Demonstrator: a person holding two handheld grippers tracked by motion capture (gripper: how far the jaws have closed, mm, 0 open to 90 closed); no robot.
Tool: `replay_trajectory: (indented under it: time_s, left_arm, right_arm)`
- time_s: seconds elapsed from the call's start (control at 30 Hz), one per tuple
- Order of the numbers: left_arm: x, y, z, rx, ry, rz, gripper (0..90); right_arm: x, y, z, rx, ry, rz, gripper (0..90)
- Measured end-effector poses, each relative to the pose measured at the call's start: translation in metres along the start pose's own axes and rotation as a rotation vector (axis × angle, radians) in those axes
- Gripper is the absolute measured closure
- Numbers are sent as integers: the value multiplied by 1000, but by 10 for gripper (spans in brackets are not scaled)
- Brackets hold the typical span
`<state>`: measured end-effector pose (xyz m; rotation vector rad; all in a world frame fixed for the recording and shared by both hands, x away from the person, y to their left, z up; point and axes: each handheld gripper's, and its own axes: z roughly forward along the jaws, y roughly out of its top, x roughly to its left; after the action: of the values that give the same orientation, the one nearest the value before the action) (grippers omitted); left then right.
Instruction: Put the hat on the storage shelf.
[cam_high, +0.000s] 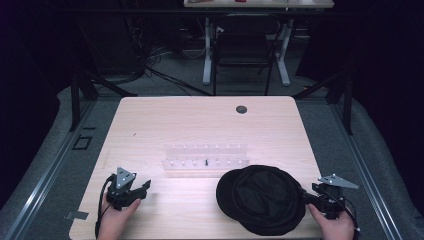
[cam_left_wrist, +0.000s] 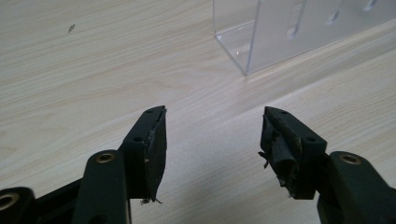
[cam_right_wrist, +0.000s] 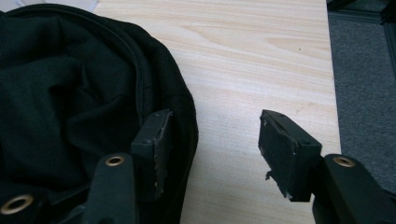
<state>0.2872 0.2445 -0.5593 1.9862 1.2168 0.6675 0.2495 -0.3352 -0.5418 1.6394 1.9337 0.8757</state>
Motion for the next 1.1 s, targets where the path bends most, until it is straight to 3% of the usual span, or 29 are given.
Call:
replay_trajectory:
  time_s: [0.1, 0.2, 0.33, 0.43, 0.57, 0.7, 0.73, 0.87, 1.1]
  left_arm:
    - [0, -1, 1, 15, -13, 4, 434]
    - [0, -1, 1, 23, -39, -5, 435]
    - [-2, -1, 2, 38, -45, 15, 437]
    - [-1, -1, 2, 41, -46, 13, 434]
    - [-1, -1, 1, 45, -61, -6, 431]
    - [1, -1, 2, 47, -57, -11, 431]
    - [2, -1, 2, 50, -58, -16, 430]
    - [4, -1, 2, 47, -57, -20, 427]
    - [3, -2, 2, 51, -58, -20, 427]
  right_arm:
    - [-1, 1, -2, 12, 17, 22, 490]
    - [1, 4, -5, 38, 24, 19, 531]
    - [3, 11, -9, 79, 28, 10, 548]
    - [1, 18, -12, 143, 59, 38, 554]
    - [-2, 31, -16, 227, 58, 18, 543]
    - [-8, 44, -21, 286, 83, 49, 544]
    - [-9, 48, -23, 317, 71, 38, 551]
    - [-9, 57, -17, 388, 96, 52, 596]
    - [-12, 65, -8, 445, 122, 109, 595]
